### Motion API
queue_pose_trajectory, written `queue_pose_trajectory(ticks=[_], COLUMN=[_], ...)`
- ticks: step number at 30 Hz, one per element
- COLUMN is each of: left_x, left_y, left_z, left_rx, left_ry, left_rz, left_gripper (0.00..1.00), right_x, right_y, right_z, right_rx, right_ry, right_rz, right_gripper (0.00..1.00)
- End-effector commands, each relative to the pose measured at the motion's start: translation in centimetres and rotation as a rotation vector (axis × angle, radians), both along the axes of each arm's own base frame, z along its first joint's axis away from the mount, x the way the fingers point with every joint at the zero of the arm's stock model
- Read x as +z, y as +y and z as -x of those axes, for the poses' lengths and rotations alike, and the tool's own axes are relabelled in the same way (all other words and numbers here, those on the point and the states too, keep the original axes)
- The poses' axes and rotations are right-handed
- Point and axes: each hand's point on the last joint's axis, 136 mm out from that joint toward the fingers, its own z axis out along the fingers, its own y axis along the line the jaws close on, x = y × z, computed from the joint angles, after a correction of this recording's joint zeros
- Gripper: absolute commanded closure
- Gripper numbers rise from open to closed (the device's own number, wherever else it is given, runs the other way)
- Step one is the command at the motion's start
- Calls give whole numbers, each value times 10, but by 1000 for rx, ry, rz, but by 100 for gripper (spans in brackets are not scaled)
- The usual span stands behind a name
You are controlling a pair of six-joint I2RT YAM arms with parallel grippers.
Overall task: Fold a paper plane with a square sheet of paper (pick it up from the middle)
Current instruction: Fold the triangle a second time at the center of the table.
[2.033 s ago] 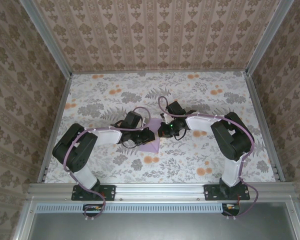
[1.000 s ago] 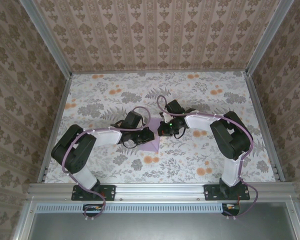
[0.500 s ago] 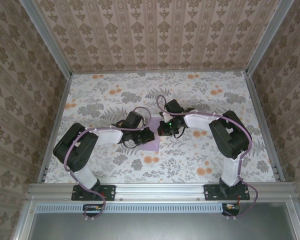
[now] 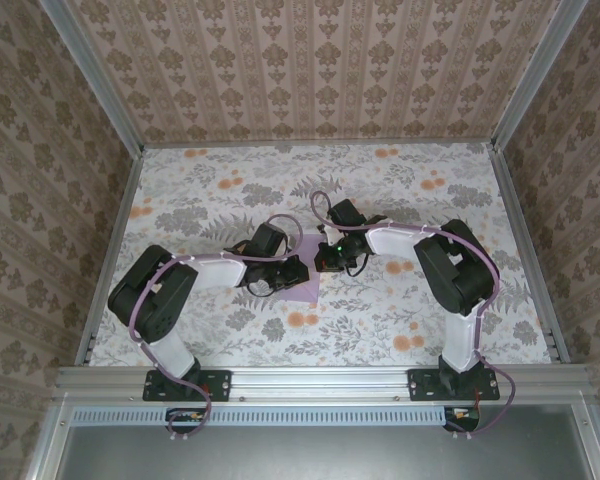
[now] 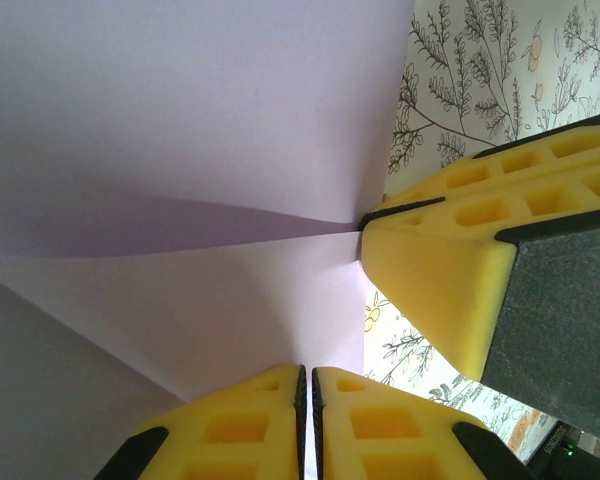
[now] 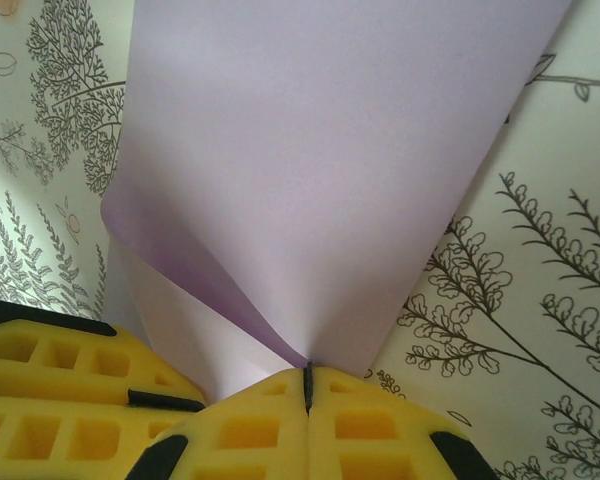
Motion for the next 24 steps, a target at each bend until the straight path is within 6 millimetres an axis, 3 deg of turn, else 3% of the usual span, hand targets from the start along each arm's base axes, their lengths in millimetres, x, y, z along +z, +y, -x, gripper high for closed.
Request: queue_pose_trajectory(ticks=[1,20,24], left_x=[-7,-19,-23], left_y=[1,7,10], left_z=[3,8,10], left_rx=[-16,1,17], left_ry=[5,27,46], left_rz=[-21,-48,-61], left_gripper=[87,87,87], right_x=[-1,-9,-8], right_y=[-2,-4,-4], right_z=[-4,-2,-1], right_rx=[-1,2,1], right_ry=[0,20,24], right_rz=[21,35,38], right_gripper=[100,100,96])
